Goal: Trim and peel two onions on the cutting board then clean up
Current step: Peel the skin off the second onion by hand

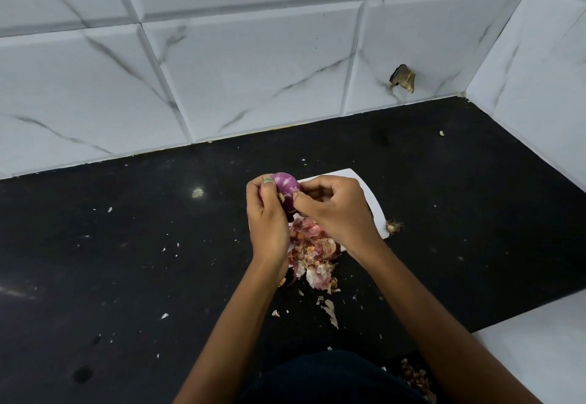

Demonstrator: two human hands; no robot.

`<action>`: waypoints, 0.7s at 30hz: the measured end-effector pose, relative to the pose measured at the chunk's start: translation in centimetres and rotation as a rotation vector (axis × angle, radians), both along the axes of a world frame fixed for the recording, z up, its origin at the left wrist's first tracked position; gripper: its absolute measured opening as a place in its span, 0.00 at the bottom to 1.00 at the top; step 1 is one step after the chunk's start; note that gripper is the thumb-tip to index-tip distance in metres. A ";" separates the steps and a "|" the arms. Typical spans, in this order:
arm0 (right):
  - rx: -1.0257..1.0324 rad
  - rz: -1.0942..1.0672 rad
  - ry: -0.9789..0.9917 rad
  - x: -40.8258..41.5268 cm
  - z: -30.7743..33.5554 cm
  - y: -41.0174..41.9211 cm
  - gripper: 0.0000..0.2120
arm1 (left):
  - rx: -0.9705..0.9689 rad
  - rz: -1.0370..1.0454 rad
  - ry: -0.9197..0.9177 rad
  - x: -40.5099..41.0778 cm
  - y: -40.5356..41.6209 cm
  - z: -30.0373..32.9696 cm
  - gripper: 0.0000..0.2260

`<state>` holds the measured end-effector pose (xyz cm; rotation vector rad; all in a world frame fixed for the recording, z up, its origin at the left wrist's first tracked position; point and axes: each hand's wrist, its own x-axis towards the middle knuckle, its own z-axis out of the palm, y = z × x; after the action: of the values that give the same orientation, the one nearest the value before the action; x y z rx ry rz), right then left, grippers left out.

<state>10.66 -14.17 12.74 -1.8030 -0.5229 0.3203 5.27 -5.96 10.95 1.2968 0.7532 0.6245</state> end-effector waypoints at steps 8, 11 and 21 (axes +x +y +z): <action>0.041 -0.016 -0.092 0.5 -0.3 -0.5 0.08 | -0.056 0.028 -0.040 0.2 -0.4 0.7 0.09; 0.115 -0.020 -0.008 0.5 0.0 -0.6 0.05 | -0.139 0.017 -0.053 0.3 -0.3 0.9 0.10; 0.211 0.056 0.088 0.4 0.5 -1.0 0.07 | -0.502 -0.081 -0.102 0.0 0.7 1.7 0.16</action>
<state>11.05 -15.13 13.20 -1.5650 -0.5264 0.3673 5.22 -5.24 12.70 0.8226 0.7124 0.3969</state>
